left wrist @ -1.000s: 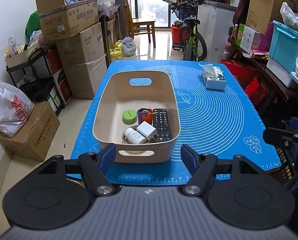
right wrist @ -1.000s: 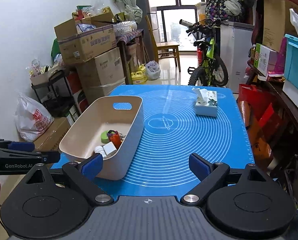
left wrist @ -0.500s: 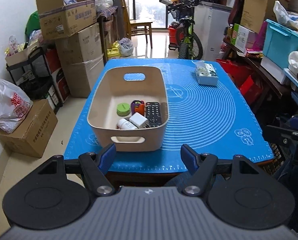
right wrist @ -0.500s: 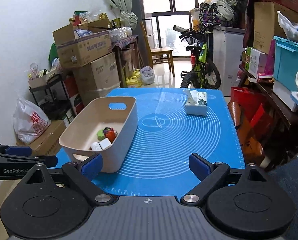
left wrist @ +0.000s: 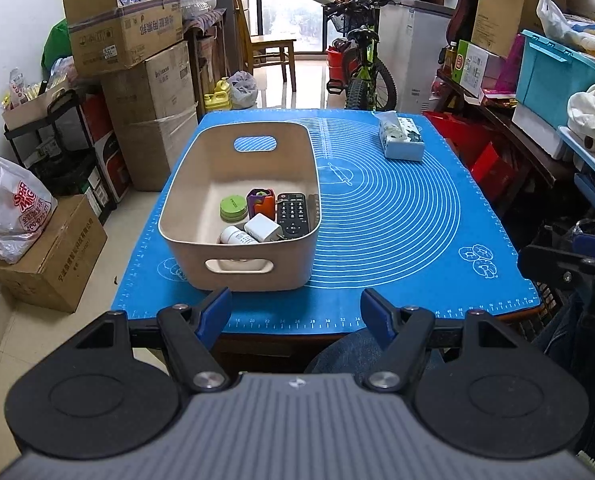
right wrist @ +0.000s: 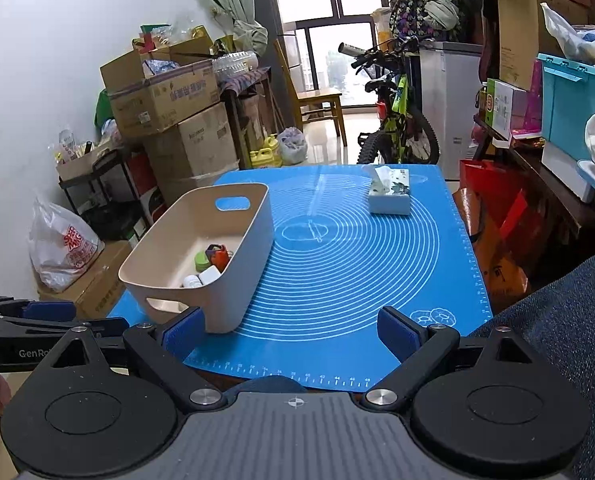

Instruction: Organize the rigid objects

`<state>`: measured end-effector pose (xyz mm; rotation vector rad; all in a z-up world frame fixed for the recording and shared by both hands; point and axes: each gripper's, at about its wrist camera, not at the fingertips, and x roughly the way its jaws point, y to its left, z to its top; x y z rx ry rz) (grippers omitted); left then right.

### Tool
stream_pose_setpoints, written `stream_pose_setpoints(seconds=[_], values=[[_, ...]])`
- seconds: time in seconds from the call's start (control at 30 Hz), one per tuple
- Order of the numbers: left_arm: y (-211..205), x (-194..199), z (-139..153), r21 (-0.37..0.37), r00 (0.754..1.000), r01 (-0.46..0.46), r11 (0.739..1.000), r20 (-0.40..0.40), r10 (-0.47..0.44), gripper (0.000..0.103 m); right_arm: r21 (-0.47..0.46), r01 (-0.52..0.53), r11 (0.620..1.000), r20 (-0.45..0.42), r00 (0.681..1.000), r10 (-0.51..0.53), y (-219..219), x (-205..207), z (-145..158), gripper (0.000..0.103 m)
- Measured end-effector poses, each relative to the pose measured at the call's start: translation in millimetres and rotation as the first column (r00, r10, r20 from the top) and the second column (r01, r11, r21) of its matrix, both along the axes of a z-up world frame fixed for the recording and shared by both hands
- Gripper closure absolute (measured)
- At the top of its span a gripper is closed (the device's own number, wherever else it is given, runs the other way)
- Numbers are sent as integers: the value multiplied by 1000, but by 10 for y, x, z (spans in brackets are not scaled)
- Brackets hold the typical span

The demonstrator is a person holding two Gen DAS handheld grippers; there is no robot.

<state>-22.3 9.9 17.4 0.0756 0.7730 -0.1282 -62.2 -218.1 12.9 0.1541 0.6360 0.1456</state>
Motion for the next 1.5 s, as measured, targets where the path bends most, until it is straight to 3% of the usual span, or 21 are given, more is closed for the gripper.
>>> stream_pose_setpoints(seconds=[1.5], values=[[33,8,-86,4,999,13,1000,-32,-13,31,6,-1,1000,-21,1000,2,-69,46,-59,10]])
